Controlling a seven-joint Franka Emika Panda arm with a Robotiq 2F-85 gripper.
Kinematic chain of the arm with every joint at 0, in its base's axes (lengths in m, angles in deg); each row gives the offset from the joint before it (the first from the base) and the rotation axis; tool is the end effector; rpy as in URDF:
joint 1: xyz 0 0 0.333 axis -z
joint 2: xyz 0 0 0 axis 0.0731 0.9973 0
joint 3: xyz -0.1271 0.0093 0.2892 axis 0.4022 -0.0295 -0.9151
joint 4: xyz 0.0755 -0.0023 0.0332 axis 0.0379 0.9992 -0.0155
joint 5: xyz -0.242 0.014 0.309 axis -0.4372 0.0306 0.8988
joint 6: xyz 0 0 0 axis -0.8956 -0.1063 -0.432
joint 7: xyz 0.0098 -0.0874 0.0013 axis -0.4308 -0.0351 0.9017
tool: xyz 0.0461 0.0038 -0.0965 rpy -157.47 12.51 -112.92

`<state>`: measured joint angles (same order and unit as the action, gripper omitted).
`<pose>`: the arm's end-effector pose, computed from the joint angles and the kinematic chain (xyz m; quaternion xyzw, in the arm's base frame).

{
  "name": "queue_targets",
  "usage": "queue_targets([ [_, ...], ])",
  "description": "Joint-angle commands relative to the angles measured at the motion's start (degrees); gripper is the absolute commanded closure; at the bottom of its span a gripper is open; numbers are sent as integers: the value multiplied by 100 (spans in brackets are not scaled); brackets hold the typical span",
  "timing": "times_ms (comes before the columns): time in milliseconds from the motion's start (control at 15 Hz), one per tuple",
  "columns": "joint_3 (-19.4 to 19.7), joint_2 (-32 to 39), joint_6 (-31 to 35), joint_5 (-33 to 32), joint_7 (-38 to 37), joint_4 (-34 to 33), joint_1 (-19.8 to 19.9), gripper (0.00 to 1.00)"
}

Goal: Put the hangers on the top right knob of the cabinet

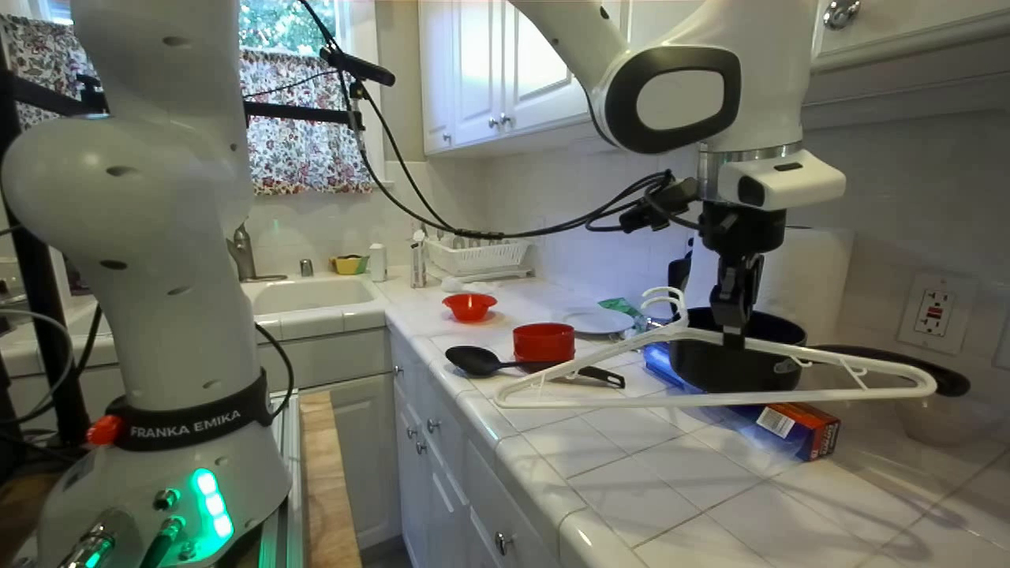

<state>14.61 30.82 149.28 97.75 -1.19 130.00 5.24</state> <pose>0.5163 -0.2091 0.3368 -0.8295 0.5456 -0.0871 0.0823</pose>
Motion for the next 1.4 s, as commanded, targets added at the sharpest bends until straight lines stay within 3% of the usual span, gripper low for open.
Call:
queue_targets([
  [0, -52, -720, 348, 398, 215, 542, 53, 96],
  [667, 11, -2142, 903, 442, 341, 1273, 248, 96],
  [1333, -3, -2902, 894, 428, 323, 1193, 480, 96],
])
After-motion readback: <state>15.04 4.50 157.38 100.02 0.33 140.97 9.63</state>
